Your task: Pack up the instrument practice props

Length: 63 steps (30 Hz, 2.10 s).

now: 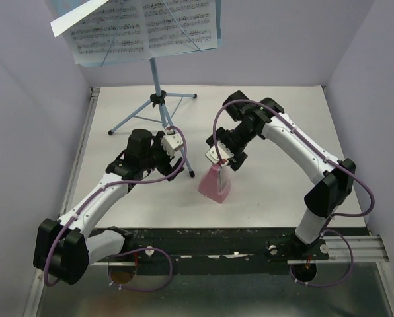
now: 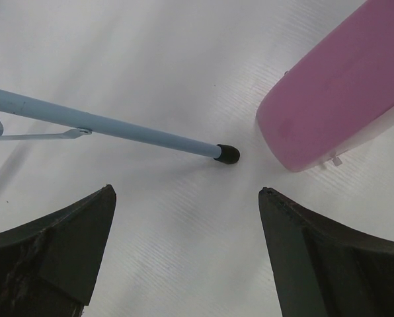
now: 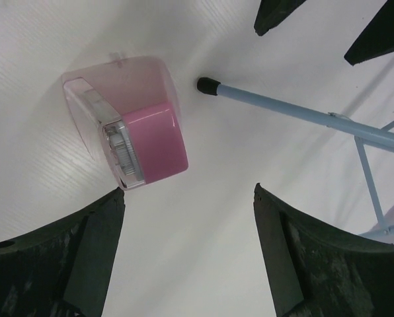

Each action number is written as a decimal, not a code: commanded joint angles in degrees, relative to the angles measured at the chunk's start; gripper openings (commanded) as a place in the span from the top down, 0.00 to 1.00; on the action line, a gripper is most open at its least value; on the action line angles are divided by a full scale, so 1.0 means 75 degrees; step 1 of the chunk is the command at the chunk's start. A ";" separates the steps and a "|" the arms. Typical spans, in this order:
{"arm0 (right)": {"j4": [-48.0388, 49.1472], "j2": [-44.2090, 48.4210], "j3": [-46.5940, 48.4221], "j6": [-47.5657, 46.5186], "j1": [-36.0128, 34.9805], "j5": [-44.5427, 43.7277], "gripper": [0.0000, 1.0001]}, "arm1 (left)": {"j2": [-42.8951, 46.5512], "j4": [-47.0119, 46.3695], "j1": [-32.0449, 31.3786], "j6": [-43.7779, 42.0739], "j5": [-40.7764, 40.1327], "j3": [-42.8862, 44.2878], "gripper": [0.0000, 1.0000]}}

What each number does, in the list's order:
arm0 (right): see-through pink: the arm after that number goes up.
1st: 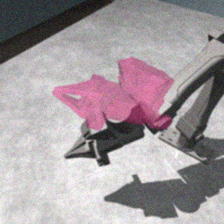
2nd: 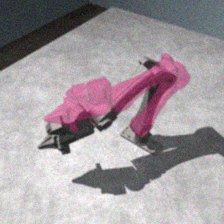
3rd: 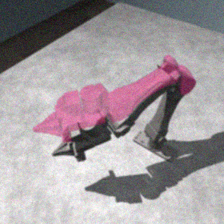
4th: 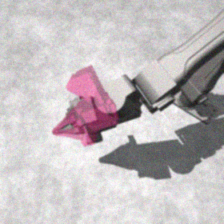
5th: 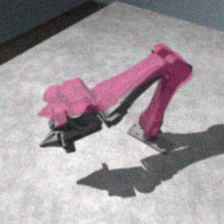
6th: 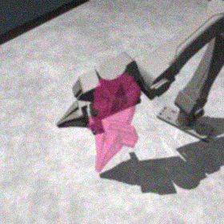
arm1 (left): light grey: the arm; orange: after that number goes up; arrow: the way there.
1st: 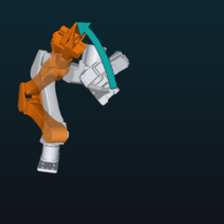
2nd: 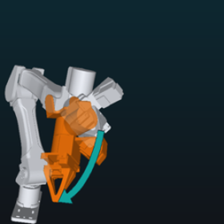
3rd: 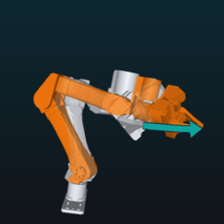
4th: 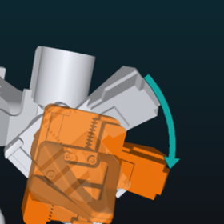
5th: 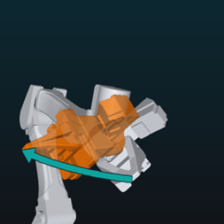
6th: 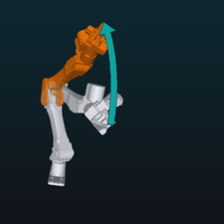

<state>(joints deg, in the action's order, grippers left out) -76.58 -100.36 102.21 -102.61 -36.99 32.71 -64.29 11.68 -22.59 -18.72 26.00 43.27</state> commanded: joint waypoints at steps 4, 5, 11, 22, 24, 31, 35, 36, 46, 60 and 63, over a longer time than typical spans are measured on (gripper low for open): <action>-0.2891 -0.0037 -0.0011 -0.0428 -0.0376 0.0479 0.15 | 0.0251 -0.0046 0.0024 0.0035 0.0049 -0.0167 0.01; -0.2891 -0.0026 -0.0058 -0.0417 -0.0388 0.0502 0.15 | 0.0287 -0.0046 0.0024 0.0024 0.0049 -0.0202 0.01; -0.2892 0.0080 -0.0327 -0.0066 -0.0411 0.0502 0.16 | 0.0334 -0.0093 0.0035 0.0117 0.0061 -0.0331 0.01; -0.2891 0.0092 -0.0516 0.1433 -0.0435 0.1789 0.16 | 0.0275 -0.0245 0.0024 0.0469 -0.0080 -0.0448 0.01; -0.2891 -0.0037 -0.0387 0.1727 -0.0493 0.2083 0.19 | 0.0310 -0.0199 0.0024 0.0492 -0.0103 -0.0472 0.01; -0.2891 -0.0342 -0.0176 0.1915 -0.0611 0.1968 0.28 | 0.0463 -0.0116 0.0012 0.0504 -0.0115 -0.0601 0.01; -0.2880 -0.0447 -0.0035 0.1962 -0.0611 0.1558 0.28 | 0.0498 -0.0151 0.0012 0.0504 -0.0080 -0.0648 0.01; -0.2880 -0.0482 0.0035 0.2009 -0.0622 0.1452 0.28 | 0.0498 -0.0186 0.0012 0.0504 -0.0091 -0.0648 0.01; -0.2880 -0.0670 0.0153 0.2161 -0.0681 0.0643 0.29 | 0.0416 -0.0327 0.0012 0.0516 -0.0092 -0.0578 0.01; -0.2891 -0.0636 -0.0022 0.2489 -0.0448 -0.0025 0.67 | -0.0169 -0.0351 0.0012 0.0387 0.0527 -0.0168 0.02; -0.2891 -0.0436 -0.0070 0.2945 0.0044 0.0231 0.75 | -0.0228 -0.0385 0.0012 0.0002 0.1195 -0.0109 0.02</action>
<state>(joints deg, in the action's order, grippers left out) -76.86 -104.36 102.80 -84.31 -40.88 37.74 -65.32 9.91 -22.59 -15.62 27.31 40.16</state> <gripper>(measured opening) 0.561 0.982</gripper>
